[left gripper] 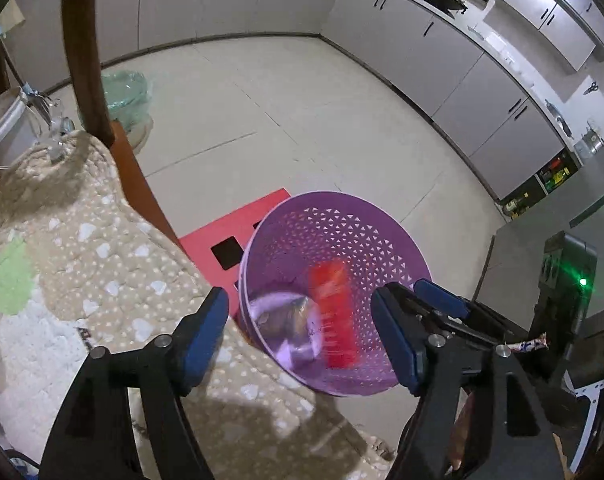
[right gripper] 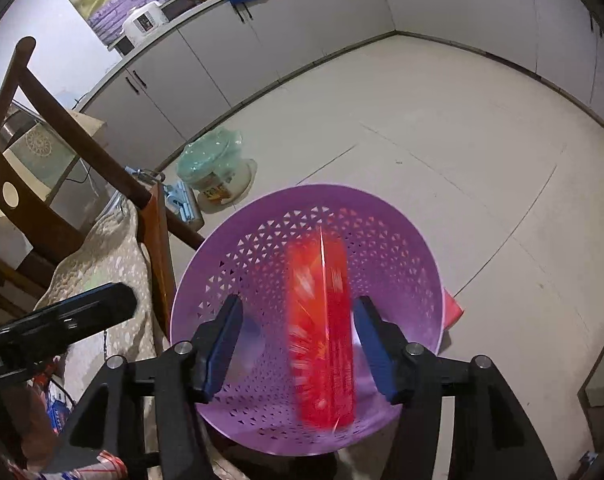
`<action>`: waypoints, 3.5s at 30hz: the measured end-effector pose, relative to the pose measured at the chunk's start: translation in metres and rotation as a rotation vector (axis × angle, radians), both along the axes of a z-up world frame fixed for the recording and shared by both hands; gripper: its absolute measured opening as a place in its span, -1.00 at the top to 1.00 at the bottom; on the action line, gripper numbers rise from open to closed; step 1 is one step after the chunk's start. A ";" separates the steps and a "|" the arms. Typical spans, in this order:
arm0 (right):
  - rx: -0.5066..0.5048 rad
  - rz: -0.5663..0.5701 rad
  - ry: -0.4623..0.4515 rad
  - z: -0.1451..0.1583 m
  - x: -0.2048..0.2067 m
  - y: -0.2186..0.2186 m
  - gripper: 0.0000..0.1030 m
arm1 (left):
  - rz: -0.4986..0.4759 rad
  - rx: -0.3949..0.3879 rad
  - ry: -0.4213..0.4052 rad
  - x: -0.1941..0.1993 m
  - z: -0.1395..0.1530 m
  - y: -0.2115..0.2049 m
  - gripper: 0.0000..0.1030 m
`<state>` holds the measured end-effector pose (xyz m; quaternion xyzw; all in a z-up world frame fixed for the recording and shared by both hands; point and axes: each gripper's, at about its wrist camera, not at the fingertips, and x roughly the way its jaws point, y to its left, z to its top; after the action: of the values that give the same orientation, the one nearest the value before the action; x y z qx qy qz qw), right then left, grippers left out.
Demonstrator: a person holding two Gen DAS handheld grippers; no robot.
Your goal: Collect trash
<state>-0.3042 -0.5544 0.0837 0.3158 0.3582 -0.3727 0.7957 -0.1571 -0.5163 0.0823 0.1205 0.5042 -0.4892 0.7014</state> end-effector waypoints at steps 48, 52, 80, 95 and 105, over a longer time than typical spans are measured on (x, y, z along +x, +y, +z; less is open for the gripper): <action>-0.034 1.291 0.246 -0.060 0.265 0.374 -0.59 | 0.645 0.078 -0.109 0.118 -0.013 0.458 -0.52; -0.022 1.260 0.281 -0.070 0.257 0.373 -0.01 | 0.580 0.108 -0.136 0.151 -0.023 0.442 -0.52; -0.029 0.969 0.270 -0.047 0.217 0.313 -0.55 | 0.406 0.087 -0.095 0.142 -0.030 0.430 -0.19; -0.039 0.902 0.277 -0.053 0.218 0.318 0.01 | 0.489 0.191 -0.114 0.125 -0.047 0.411 0.72; -0.011 0.843 0.202 -0.032 0.193 0.314 0.02 | 0.553 0.160 -0.195 0.071 0.000 0.431 0.72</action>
<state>-0.1112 -0.2400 0.0513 0.0997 0.5297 -0.0462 0.8410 -0.0862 -0.0851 0.0826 0.0798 0.4850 -0.2245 0.8414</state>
